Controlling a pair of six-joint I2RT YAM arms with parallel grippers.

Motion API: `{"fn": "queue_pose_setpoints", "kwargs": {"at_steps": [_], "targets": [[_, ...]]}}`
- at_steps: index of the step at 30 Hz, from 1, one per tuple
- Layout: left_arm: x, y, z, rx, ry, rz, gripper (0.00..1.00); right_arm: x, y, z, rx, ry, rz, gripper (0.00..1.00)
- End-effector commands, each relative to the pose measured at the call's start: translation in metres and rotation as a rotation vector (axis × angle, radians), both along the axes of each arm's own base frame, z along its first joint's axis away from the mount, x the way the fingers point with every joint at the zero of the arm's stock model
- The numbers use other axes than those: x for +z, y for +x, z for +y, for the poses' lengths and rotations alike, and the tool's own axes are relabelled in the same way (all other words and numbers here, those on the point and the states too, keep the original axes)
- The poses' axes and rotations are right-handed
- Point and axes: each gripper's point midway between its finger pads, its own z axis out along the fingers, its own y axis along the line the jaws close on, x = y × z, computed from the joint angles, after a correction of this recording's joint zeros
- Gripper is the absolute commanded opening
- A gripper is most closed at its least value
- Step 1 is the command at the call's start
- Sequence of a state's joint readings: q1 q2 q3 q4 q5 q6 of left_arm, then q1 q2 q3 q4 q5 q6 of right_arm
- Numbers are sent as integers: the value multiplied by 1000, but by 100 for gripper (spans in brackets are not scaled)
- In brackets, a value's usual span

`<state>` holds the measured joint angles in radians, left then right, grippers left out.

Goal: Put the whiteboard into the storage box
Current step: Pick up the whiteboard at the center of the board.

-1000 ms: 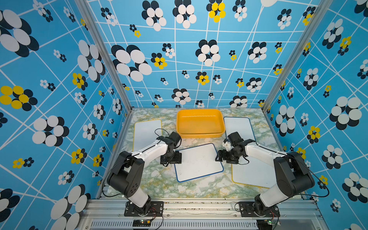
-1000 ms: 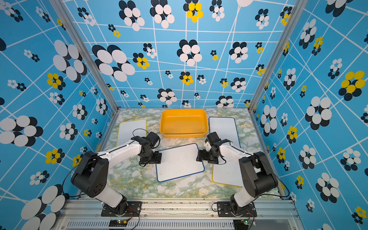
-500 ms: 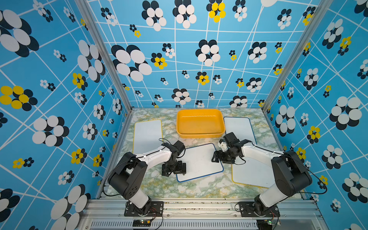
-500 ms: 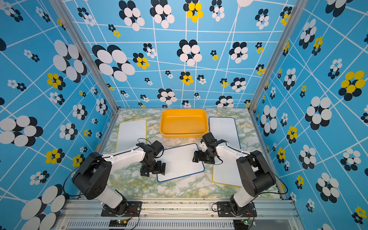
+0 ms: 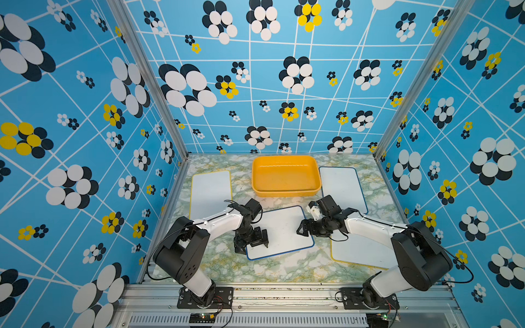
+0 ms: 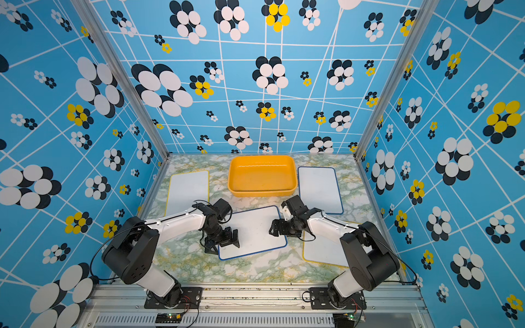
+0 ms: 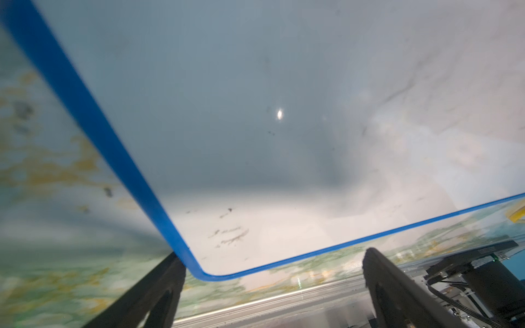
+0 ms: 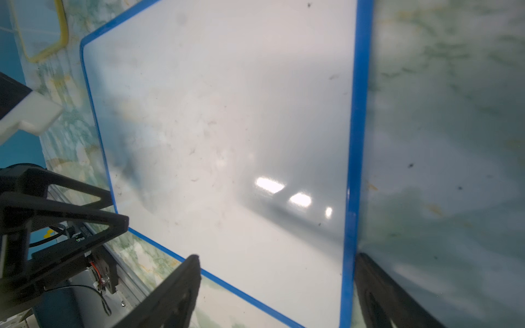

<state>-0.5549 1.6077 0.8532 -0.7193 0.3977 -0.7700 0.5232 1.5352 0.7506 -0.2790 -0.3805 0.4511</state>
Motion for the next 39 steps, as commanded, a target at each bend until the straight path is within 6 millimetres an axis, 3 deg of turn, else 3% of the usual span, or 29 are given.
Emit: {"fn": "queue_pose_setpoints", "kwargs": {"at_steps": [1, 5, 14, 20, 25, 31, 39], "targets": [[-34, 8, -33, 8, -258, -32, 100, -43, -62, -8, 24, -45, 239, 87], [-32, 21, -25, 138, -417, -76, 100, -44, -74, -7, 1, -11, 254, 87], [-22, 42, -29, 164, -534, -146, 99, -48, -91, 8, 4, 20, 279, 86], [-20, 58, -3, 235, -466, -230, 99, -40, -96, 9, -5, 32, 277, 86], [0, 62, -2, 183, -430, -283, 99, -33, -97, 12, -11, 53, 277, 86], [17, 57, 14, 84, -287, -324, 100, -24, -99, 16, -26, 77, 269, 86], [-10, 40, 31, -18, -142, -289, 100, -25, -103, -1, -41, -2, 251, 87]]}}
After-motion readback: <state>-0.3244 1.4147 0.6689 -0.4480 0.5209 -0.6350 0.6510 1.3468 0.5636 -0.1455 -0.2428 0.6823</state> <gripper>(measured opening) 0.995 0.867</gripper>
